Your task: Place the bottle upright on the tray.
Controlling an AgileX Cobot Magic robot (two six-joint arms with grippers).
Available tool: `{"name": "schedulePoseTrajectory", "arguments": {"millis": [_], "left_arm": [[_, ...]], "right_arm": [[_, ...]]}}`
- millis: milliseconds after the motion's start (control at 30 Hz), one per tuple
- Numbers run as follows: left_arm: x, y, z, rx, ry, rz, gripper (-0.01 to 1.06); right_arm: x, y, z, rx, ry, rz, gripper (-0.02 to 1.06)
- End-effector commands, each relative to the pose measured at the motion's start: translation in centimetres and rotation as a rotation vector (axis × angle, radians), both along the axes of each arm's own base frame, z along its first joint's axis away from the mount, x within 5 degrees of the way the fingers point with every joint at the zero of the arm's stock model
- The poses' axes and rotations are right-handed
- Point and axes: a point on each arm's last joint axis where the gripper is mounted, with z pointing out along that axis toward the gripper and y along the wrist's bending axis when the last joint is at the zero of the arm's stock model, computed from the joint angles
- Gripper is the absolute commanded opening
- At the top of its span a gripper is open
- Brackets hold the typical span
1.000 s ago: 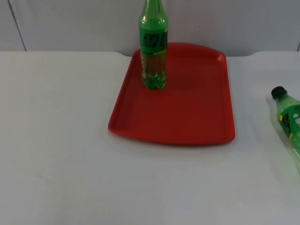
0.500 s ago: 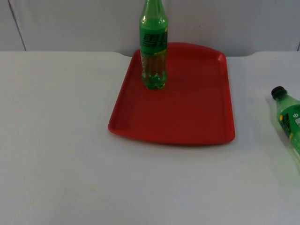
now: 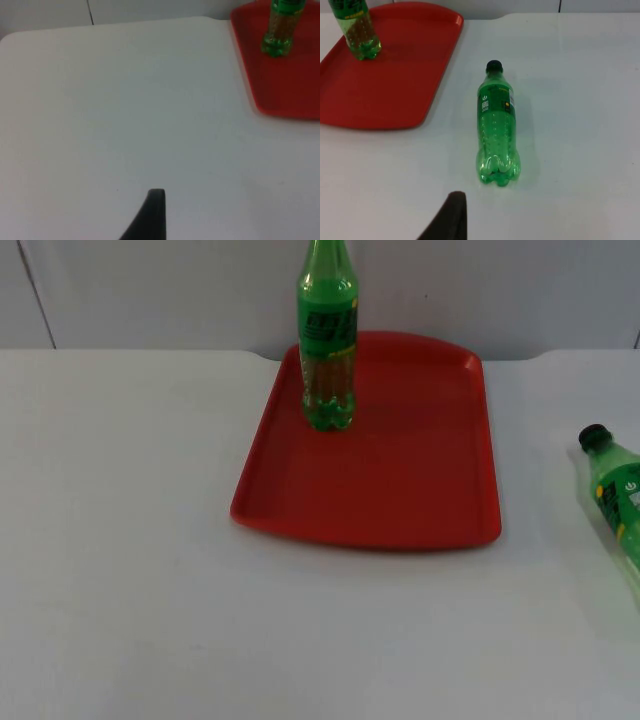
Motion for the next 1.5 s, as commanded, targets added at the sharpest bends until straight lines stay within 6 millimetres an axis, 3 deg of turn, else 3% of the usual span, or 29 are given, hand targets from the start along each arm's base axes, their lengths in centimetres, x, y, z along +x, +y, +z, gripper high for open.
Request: {"name": "schedulePoseTrajectory", "arguments": {"millis": [0,267,400,600,1033,1100,1133,1267,1300,1467], "left_arm": [[0.0,-0.1,-0.1,-0.008,0.0,-0.014,0.9],[0.0,-0.1,-0.1,-0.007,-0.001,-0.012,0.9],[0.0,-0.1,-0.1,-0.007,-0.001,-0.012,0.9],[0.0,-0.1,-0.2,-0.006,0.005,-0.012,0.9],[0.1,-0.1,-0.3,-0.005,0.013,-0.012,0.9],[0.1,-0.1,-0.4,-0.004,0.016,-0.012,0.9],[0.1,-0.1,-0.4,-0.004,0.016,-0.012,0.9],[0.1,-0.1,-0.4,-0.004,0.016,-0.012,0.9],[0.1,-0.1,-0.4,-0.004,0.016,-0.012,0.9],[0.1,-0.1,-0.4,-0.004,0.017,-0.012,1.05]], "right_arm": [[0.0,0.0,0.1,-0.001,-0.013,-0.004,1.02],[0.3,0.0,1.2,0.003,-0.059,-0.005,1.02],[2.3,0.2,3.3,0.002,-0.042,-0.007,1.02],[5.2,0.3,4.8,0.0,0.013,-0.008,1.02],[15.9,1.0,7.5,-0.015,0.266,-0.005,1.02],[18.2,1.2,7.4,-0.022,0.316,-0.003,1.02],[18.2,1.2,7.4,-0.022,0.316,-0.003,1.02],[22.9,1.5,6.9,-0.056,0.4,0.02,1.02],[22.9,1.5,6.9,-0.056,0.4,0.02,1.02],[28.6,2.0,5.9,-0.074,0.477,0.036,1.02]]}}
